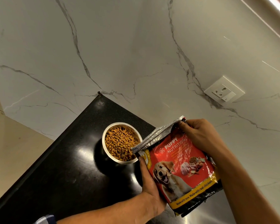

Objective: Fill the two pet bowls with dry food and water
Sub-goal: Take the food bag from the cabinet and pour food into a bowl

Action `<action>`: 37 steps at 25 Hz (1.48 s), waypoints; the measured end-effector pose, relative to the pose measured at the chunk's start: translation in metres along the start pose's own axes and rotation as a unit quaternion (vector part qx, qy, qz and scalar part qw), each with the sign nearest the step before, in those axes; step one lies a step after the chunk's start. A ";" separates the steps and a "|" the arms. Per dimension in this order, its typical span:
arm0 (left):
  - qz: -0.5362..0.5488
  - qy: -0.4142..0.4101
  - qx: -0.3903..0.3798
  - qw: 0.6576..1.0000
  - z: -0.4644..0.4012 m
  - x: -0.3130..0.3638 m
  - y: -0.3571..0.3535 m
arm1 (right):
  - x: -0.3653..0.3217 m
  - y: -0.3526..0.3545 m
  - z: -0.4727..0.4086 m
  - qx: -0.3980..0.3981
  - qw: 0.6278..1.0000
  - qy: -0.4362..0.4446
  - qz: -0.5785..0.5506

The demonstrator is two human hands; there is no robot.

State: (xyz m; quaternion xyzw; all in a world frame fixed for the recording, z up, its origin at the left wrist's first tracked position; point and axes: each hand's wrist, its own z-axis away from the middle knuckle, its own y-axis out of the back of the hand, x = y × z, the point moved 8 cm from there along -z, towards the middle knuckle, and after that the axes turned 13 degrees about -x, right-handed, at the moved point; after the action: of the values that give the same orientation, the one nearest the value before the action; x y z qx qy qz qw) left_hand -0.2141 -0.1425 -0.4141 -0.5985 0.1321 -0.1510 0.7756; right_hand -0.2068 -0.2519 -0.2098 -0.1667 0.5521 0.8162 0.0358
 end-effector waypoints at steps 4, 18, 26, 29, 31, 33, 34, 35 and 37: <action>-0.007 0.007 0.015 1.000 0.006 0.005 0.001 | -0.001 -0.003 0.000 -0.002 1.000 0.002 -0.001; -0.107 0.039 0.047 0.992 0.024 0.024 0.012 | 0.024 -0.018 0.012 0.023 0.994 -0.003 -0.108; -0.150 -0.001 0.058 0.987 0.028 0.048 0.011 | 0.031 -0.023 0.021 0.055 0.982 0.029 -0.180; -0.164 -0.024 0.039 0.985 0.031 0.058 0.001 | 0.036 -0.023 0.028 0.068 0.969 0.050 -0.233; -0.180 -0.042 0.025 0.983 0.033 0.069 -0.009 | 0.041 -0.023 0.034 0.082 0.953 0.069 -0.283; -0.209 -0.059 0.012 0.976 0.033 0.082 -0.021 | 0.045 -0.021 0.040 0.107 0.928 0.097 -0.344; -0.232 -0.070 0.001 0.970 0.033 0.090 -0.029 | 0.047 -0.020 0.044 0.121 0.913 0.114 -0.372; -0.256 -0.081 -0.009 0.963 0.033 0.098 -0.038 | 0.049 -0.018 0.047 0.135 0.899 0.131 -0.396; -0.309 -0.103 -0.013 0.945 0.032 0.118 -0.053 | 0.052 -0.014 0.053 0.158 0.873 0.161 -0.433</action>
State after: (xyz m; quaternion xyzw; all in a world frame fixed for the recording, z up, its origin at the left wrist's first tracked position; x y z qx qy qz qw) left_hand -0.0974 -0.1723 -0.3578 -0.6322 -0.1377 -0.3193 0.6924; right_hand -0.2643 -0.2044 -0.2209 -0.5104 0.5446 0.5824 0.3221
